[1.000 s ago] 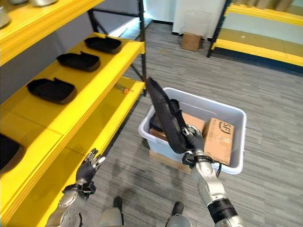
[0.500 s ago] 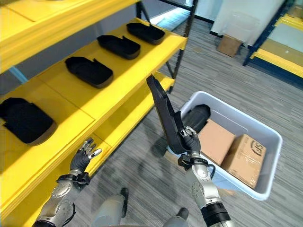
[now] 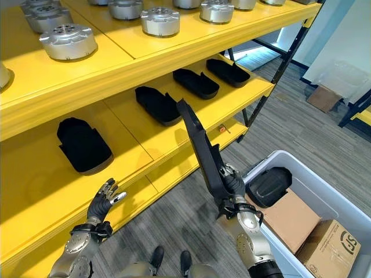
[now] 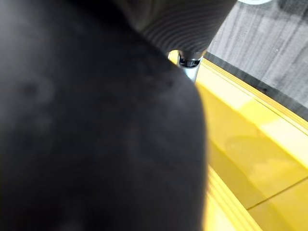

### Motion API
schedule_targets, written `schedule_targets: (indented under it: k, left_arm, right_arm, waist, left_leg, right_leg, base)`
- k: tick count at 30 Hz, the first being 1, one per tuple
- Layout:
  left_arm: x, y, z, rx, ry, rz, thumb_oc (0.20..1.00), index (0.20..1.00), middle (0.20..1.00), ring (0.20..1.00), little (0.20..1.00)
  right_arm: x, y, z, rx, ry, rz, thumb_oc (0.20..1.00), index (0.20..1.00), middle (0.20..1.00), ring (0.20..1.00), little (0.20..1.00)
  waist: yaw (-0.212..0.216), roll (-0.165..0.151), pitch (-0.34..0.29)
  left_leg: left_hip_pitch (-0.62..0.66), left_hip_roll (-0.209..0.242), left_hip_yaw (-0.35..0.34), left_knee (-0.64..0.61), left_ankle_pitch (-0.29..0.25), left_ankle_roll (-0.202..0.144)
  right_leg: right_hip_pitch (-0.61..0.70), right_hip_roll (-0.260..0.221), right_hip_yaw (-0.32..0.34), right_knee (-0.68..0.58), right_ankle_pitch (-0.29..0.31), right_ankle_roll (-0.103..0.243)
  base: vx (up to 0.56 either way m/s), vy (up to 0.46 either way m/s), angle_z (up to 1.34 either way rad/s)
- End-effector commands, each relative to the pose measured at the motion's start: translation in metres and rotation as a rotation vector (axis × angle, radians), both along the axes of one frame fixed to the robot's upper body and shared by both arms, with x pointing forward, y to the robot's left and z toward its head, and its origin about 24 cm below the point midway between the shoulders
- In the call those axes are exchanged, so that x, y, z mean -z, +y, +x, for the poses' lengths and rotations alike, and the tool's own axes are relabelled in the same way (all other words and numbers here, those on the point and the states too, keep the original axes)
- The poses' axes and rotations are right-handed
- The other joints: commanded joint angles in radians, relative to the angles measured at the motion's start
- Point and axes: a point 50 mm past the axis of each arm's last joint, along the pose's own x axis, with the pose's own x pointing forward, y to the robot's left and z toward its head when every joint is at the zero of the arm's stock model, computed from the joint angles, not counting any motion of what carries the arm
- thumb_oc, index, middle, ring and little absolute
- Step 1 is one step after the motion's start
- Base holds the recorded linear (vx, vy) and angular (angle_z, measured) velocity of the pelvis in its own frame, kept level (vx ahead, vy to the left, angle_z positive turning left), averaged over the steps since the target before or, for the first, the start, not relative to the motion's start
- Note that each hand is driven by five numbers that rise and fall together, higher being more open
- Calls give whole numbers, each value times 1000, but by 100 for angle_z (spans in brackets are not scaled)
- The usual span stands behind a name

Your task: Move parts from the plastic box to the shelf.

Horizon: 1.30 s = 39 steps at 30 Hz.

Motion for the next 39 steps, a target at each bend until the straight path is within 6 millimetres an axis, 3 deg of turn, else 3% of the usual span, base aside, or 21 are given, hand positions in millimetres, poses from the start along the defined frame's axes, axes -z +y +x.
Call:
schedule_targets:
  k: [1, 3, 4, 5, 8, 9, 10, 12, 13, 15, 16, 17, 20, 24, 27, 32, 34, 39]
  left_arm:
    - [-24, 0, 6, 40, -135, 11, 1000, 1000, 1000, 1000, 1000]
    - [-24, 0, 7, 43, -133, 12, 1000, 1000, 1000, 1000, 1000]
    - [-25, -4, 9, 55, -140, 7, 1000, 1000, 1000, 1000, 1000]
    - [-25, -4, 9, 55, -141, 7, 1000, 1000, 1000, 1000, 1000]
    - [-27, -4, 13, 55, -148, 3, 1000, 1000, 1000, 1000, 1000]
    - [-27, -5, 15, 54, -149, 1, 1000, 1000, 1000, 1000, 1000]
    - [-27, -5, 14, 54, -148, 1, 1000, 1000, 1000, 1000, 1000]
    - [-25, -7, 16, 52, -143, -11, 1000, 1000, 1000, 1000, 1000]
    - [-23, -12, 18, 71, -130, -13, 1000, 1000, 1000, 1000, 1000]
    - [-23, -14, 19, 81, -130, -9, 1000, 1000, 1000, 1000, 1000]
    - [-23, -15, 19, 82, -130, -3, 1000, 1000, 1000, 1000, 1000]
    - [-24, -14, 19, 81, -134, -12, 1000, 1000, 1000, 1000, 1000]
    - [-25, -14, 19, 105, -143, -17, 1000, 1000, 1000, 1000, 1000]
    - [-31, 3, 14, 83, -153, 34, 1000, 1000, 1000, 1000, 1000]
    - [-33, 10, 14, 61, -155, 58, 1000, 1000, 1000, 1000, 1000]
    - [-33, 12, 13, 59, -152, 66, 1000, 1000, 1000, 1000, 1000]
    - [-36, 13, 14, 60, -159, 74, 1000, 1000, 1000, 1000, 1000]
    - [-40, 15, 16, 51, -170, 79, 1000, 1000, 1000, 1000, 1000]
  right_arm:
    - [-32, -4, 9, -2, -173, 37, 200, 200, 200, 200, 200]
    - [-33, -4, 9, -3, -172, 33, 200, 200, 200, 200, 200]
    - [-37, -9, 10, 5, -189, 18, 200, 200, 200, 200, 200]
    - [-37, -9, 10, 5, -189, 18, 200, 200, 200, 200, 200]
    - [-42, -15, 11, 31, -210, 10, 200, 200, 200, 200, 200]
    - [-43, -16, 10, 42, -217, 15, 200, 200, 200, 200, 200]
    - [-43, -16, 10, 42, -216, 15, 200, 200, 200, 200, 200]
    - [-41, -22, 6, 67, -209, 11, 200, 200, 200, 200, 200]
    - [-34, -35, -6, 125, -182, 7, 200, 200, 200, 200, 200]
    - [-34, -36, -7, 130, -183, 4, 200, 200, 200, 200, 200]
    - [-34, -36, -7, 128, -182, -4, 200, 200, 200, 200, 200]
    - [-36, -35, -6, 117, -189, -7, 200, 200, 200, 200, 200]
    - [-36, -35, -9, 107, -192, -18, 200, 200, 200, 200, 200]
    - [-38, -25, -9, 64, -204, -23, 200, 200, 200, 200, 200]
    - [-50, -18, -3, 43, -258, -39, 200, 200, 200, 200, 200]
    - [-62, -8, 5, 2, -311, -62, 200, 200, 200, 200, 200]
    - [-79, 14, 20, -80, -375, -72, 200, 200, 200, 200, 200]
    - [-104, 39, 37, -156, -467, -122, 200, 200, 200, 200, 200]
  waist:
    - [0, -8, -45]
    - [-1, -8, -42]
    - [-3, -11, -17]
    - [-6, -11, -17]
    - [-26, -39, 6]
    - [-38, -48, -5]
    - [-39, -47, -4]
    - [-60, -34, -19]
    - [-88, 10, -34]
    - [-90, 30, -34]
    - [-81, 43, -31]
    - [-74, 50, -30]
    - [-74, 60, -29]
    - [-41, 36, -6]
    - [-18, 21, 4]
    - [-2, 8, 4]
    - [28, -11, 15]
    - [75, -30, 26]
  left_leg:
    - [-9, -73, 101, -12, -8, 33]
    - [-17, -78, 97, 7, -8, 30]
    - [-58, -90, 103, 95, -18, 8]
    - [-63, -91, 101, 103, -21, 8]
    - [-82, 1, 223, 221, -107, 11]
    - [-65, 111, 260, 237, -99, 17]
    - [-63, 113, 259, 239, -103, 16]
    - [-15, 239, 293, 159, -21, -8]
    - [5, 414, 338, -2, 177, -87]
    - [12, 426, 318, -57, 217, -110]
    - [15, 413, 275, -62, 219, -121]
    - [22, 377, 239, -44, 145, -113]
    - [24, 350, 308, -44, 70, -122]
    - [-4, 283, 312, 36, -9, -111]
    - [-44, 243, 302, 47, -26, -102]
    - [-66, 226, 296, 55, -35, -94]
    - [-94, 213, 288, 66, -41, -87]
    - [-133, 195, 264, 80, -40, -80]
  right_leg:
    - [-39, 24, -5, 50, -22, 41]
    - [-37, 23, -9, 47, -23, 37]
    - [-47, 8, -29, 68, -31, 30]
    - [-49, 8, -32, 70, -33, 30]
    - [-73, -49, -60, 106, -35, 38]
    - [-84, -78, -79, 124, -51, 37]
    - [-82, -76, -81, 127, -54, 36]
    - [-82, -100, -123, 139, -77, 37]
    - [-89, -143, -191, 175, -105, 53]
    - [-92, -148, -204, 183, -109, 61]
    - [-96, -157, -201, 187, -103, 71]
    - [-94, -171, -184, 193, -104, 82]
    - [-70, -216, -192, 194, -99, 104]
    - [-7, -291, -218, 127, -54, 146]
    - [-7, -324, -238, 86, -15, 165]
    - [-5, -338, -249, 62, 1, 173]
    - [-9, -346, -260, 45, 17, 179]
    - [-5, -354, -291, 36, 22, 182]
  base:
    - [-31, -29, -13]
    - [-88, -10, 1]
    - [-135, 1, 23]
    - [-192, 24, 47]
    - [-135, 74, 92]
    - [-64, 78, 48]
    - [-34, 107, 44]
    - [35, 210, 82]
    - [58, 283, 116]
    - [45, 259, 150]
    - [86, 272, 107]
    - [112, 225, 27]
    - [134, 253, -4]
    - [109, 241, 19]
    - [33, 161, 15]
    - [17, 66, 22]
    - [-19, 57, 8]
    - [-18, 15, 17]
